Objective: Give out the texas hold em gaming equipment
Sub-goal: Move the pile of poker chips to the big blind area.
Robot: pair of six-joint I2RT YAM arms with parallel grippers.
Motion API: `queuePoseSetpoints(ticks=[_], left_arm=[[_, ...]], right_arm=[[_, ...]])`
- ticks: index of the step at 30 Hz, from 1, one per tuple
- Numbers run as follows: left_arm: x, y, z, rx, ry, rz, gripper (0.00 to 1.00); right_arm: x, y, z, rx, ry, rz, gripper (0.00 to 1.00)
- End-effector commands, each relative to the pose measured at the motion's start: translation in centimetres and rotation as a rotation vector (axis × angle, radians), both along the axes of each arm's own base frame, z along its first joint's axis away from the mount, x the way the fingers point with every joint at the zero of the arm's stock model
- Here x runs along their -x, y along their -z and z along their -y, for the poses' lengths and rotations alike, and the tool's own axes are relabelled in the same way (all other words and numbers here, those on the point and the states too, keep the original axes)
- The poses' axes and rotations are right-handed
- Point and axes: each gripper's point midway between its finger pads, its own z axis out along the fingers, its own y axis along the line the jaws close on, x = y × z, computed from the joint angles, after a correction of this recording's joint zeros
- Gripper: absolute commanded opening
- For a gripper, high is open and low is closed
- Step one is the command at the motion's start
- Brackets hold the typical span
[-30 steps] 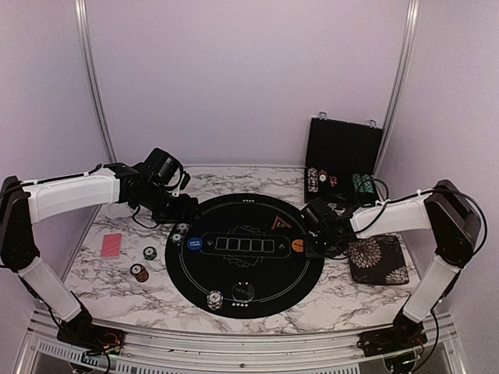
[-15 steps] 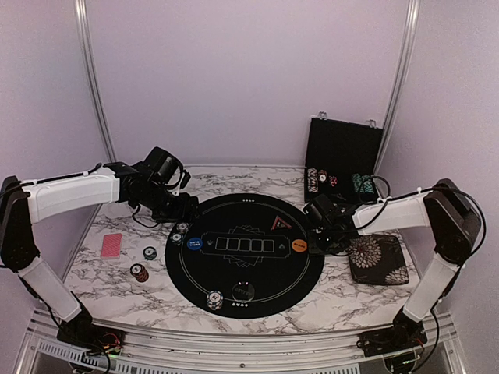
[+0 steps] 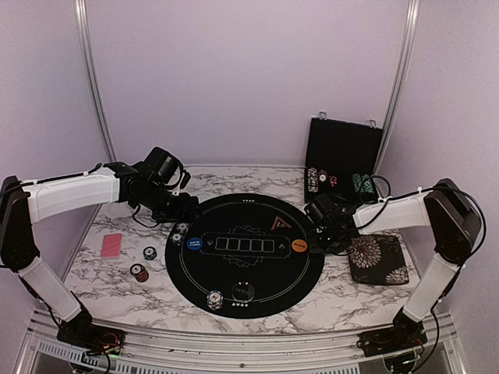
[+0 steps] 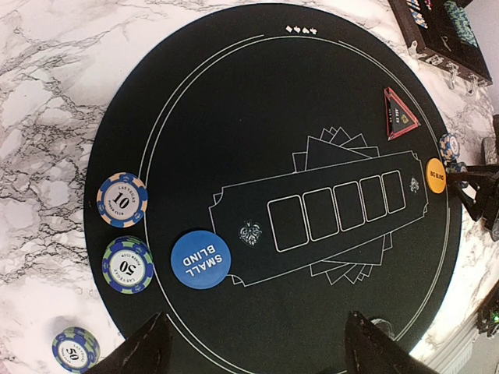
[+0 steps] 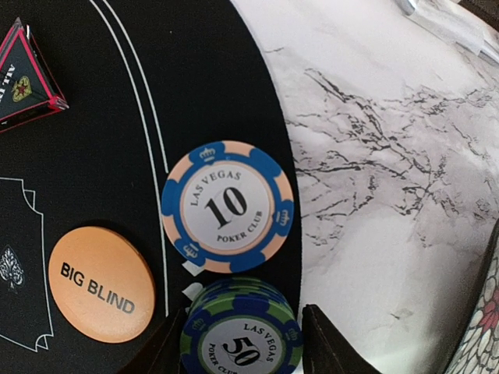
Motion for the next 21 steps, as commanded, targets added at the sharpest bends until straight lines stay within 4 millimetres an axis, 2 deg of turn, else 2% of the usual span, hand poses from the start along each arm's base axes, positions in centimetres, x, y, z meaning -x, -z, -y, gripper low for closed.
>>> queuePoseSetpoints(ticks=[1, 21], left_arm=[[-0.5, -0.3, 0.2, 0.0, 0.009, 0.003, 0.78], [-0.3, -0.1, 0.1, -0.002, 0.01, -0.005, 0.78]], right_arm=[[2.8, 2.5, 2.9, 0.102, 0.012, -0.141, 0.48], [4.0, 0.5, 1.1, 0.002, -0.034, -0.137, 0.56]])
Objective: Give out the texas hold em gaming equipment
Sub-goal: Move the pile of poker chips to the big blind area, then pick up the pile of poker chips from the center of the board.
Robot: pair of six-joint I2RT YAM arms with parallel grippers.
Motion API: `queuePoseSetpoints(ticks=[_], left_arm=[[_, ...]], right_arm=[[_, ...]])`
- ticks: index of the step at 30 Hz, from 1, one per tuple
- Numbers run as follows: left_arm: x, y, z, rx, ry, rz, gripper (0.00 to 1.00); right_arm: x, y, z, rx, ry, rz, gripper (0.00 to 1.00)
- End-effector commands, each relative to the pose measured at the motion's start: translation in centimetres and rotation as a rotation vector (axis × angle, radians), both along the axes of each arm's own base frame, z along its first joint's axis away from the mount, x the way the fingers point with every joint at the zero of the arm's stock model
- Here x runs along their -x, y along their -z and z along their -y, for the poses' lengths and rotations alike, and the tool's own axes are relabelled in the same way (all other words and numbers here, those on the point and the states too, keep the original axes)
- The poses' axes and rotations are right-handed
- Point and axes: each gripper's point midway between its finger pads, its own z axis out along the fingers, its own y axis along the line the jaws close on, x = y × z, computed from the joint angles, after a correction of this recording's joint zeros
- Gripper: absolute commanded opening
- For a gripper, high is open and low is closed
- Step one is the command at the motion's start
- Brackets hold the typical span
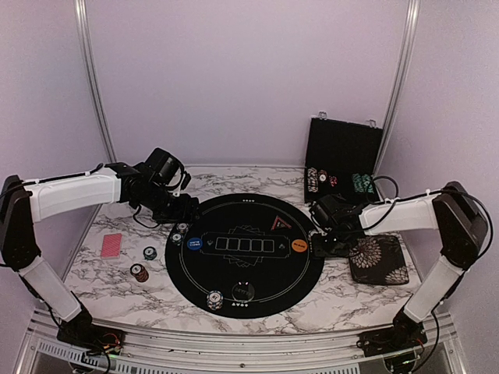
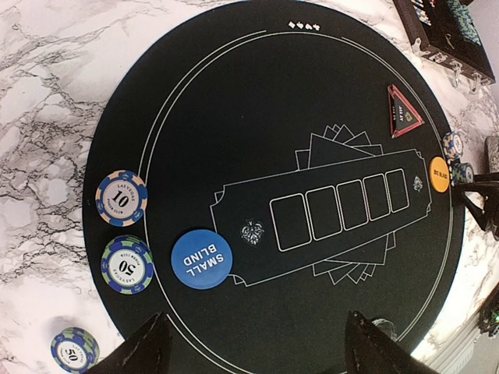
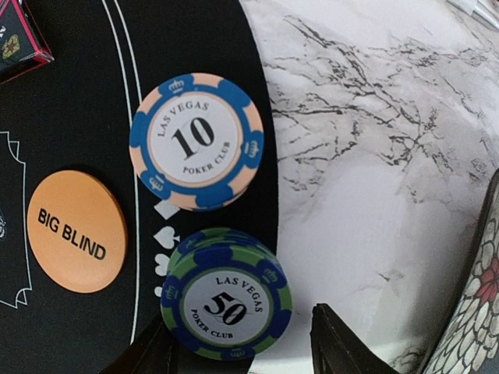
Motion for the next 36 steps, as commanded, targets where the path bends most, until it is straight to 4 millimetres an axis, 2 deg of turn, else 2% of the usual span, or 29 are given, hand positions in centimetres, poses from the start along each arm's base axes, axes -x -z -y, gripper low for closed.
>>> queuePoseSetpoints(ticks=[1, 9, 17, 22, 27, 36], left_arm=[[-0.3, -0.5, 0.1, 0.004, 0.01, 0.005, 0.78], [-0.1, -0.5, -0.1, 0.006, 0.007, 0.003, 0.78], [0.1, -0.6, -0.4, 0.003, -0.001, 0.011, 0.78], [0.3, -0.6, -0.8, -0.007, -0.009, 0.012, 0.78], [0.6, -0.6, -1.3, -0.023, -0.021, 0.008, 0.79], [1.8, 0.3, -3.2, -0.079, -0.065, -0.022, 0.79]], right_arm=[[2.3, 0.7, 0.4, 0.02, -0.027, -0.083, 0.56], [3.2, -0.6, 0.0, 0.015, -0.039, -0.073, 0.6], [3.3, -5.4, -0.9, -0.042, -0.074, 0.009, 0.63], [2.5, -8.7, -3.0, -0.08, -0.129, 0.081, 0.69], [1.3, -11.1, -5.6, -0.141, -0.186, 0.143, 0.79], [-0.5, -13.0, -9.1, -0.208, -0.273, 0.212, 0.98]])
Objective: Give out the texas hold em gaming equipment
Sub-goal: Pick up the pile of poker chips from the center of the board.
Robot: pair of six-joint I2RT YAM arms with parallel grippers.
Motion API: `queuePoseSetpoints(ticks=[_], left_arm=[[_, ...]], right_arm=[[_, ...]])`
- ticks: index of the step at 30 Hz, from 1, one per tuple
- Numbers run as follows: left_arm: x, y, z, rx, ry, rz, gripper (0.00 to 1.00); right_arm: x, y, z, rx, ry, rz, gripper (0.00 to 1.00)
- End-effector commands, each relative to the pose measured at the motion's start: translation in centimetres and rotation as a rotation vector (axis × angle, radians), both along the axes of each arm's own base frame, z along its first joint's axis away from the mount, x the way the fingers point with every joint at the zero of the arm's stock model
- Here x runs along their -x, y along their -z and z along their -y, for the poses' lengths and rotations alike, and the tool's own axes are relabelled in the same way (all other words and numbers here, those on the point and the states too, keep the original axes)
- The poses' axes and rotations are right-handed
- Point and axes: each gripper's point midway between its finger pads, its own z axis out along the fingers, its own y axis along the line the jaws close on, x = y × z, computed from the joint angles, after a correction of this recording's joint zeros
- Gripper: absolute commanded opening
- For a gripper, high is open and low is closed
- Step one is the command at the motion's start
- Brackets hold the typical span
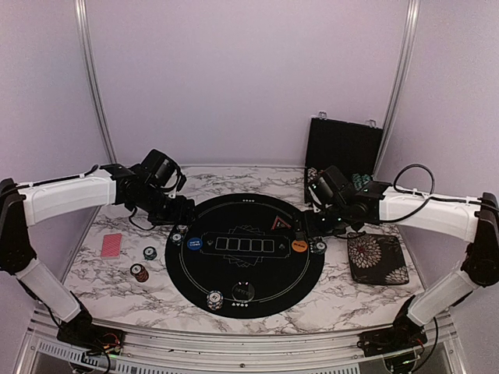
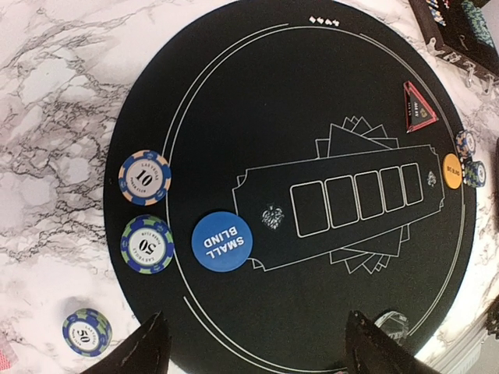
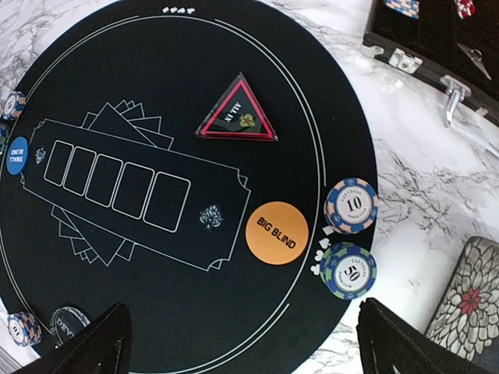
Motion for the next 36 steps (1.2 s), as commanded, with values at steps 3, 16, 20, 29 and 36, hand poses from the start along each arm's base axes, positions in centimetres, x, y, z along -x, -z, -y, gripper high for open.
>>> queuePoseSetpoints(ticks=[3, 16, 20, 29, 36], left_arm=[[1.9, 1.1, -2.7, -0.076, -0.047, -0.05, 0.79], [4.3, 3.9, -8.7, -0.189, -0.196, -0.116, 0.79], [4.8, 5.2, -10.1, -0.214, -0.217, -0.148, 0.79], [4.8, 7.2, -11.9, -0.239, -0.243, -0.194, 0.79], [4.6, 8.3, -12.5, -0.243, -0.249, -0.217, 0.79]], right_arm=[[-1.6, -1.9, -2.9, -0.058, -0.077, 0.069, 0.98], [-2.1, -0.9, -4.4, -0.076, -0.136, 0.068, 0.99], [-2.0, -0.9, -4.3, -0.076, -0.139, 0.071, 0.98], [-1.8, -0.6, -4.2, -0.074, -0.143, 0.07, 0.98], [-1.8, -0.9, -4.0, -0.073, -0.136, 0.082, 0.99]])
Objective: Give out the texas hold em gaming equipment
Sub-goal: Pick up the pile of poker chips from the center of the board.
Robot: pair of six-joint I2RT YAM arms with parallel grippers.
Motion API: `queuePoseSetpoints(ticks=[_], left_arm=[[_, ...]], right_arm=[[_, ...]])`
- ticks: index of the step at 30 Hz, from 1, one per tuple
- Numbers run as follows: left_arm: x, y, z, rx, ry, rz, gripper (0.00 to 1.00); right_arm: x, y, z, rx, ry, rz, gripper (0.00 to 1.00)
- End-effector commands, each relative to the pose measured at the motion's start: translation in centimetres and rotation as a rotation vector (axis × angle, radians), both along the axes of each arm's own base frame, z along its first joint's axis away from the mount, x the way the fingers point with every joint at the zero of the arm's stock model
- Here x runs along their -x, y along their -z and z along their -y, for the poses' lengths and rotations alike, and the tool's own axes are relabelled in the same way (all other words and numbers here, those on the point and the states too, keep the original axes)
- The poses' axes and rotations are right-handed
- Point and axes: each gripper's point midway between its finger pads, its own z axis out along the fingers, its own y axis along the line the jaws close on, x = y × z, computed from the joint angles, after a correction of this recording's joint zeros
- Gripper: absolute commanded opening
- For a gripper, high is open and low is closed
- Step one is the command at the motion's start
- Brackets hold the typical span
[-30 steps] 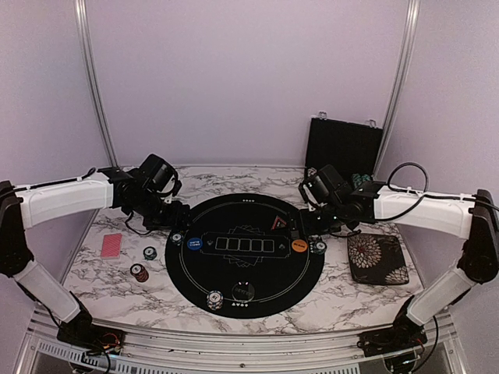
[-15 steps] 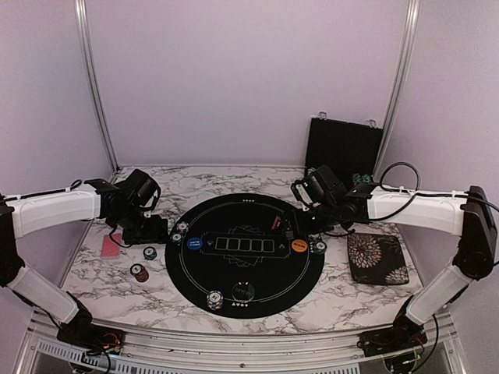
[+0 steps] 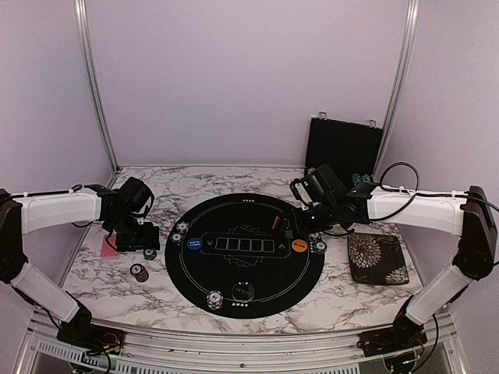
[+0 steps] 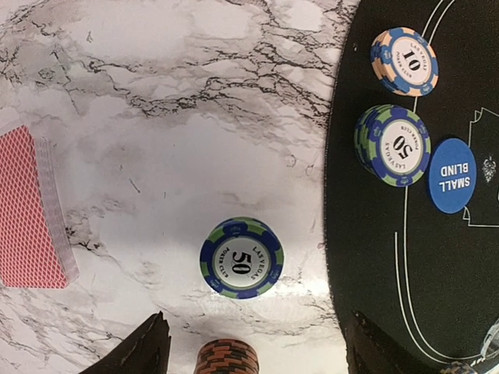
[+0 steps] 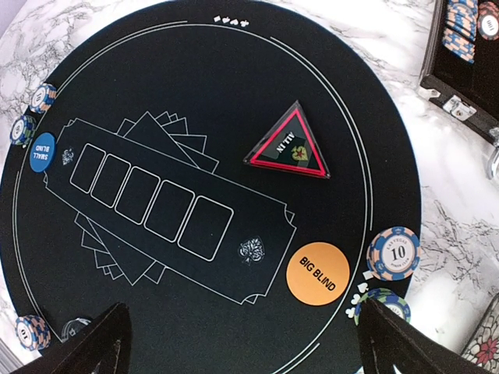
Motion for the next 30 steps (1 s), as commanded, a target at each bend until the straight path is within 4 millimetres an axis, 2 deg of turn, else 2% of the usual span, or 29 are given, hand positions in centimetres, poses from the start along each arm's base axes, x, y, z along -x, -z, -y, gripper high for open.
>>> queuePoseSetpoints(ticks=[1, 19, 30], left_arm=[[0.1, 1.1, -0.6, -0.013, 0.003, -0.028, 0.79], [-0.2, 3.4, -0.8, -0.02, 0.008, -0.063, 0.79], [-1.5, 4.4, -0.6, -0.055, 0.026, -0.077, 0.7]], right_arm=[[0.0, -1.3, -0.4, -0.023, -0.011, 0.037, 0.99], [0.4, -1.4, 0.5, -0.013, 0.009, 0.04, 0.99], [0.7, -1.5, 1.2, -0.009, 0.028, 0.047, 0.99]])
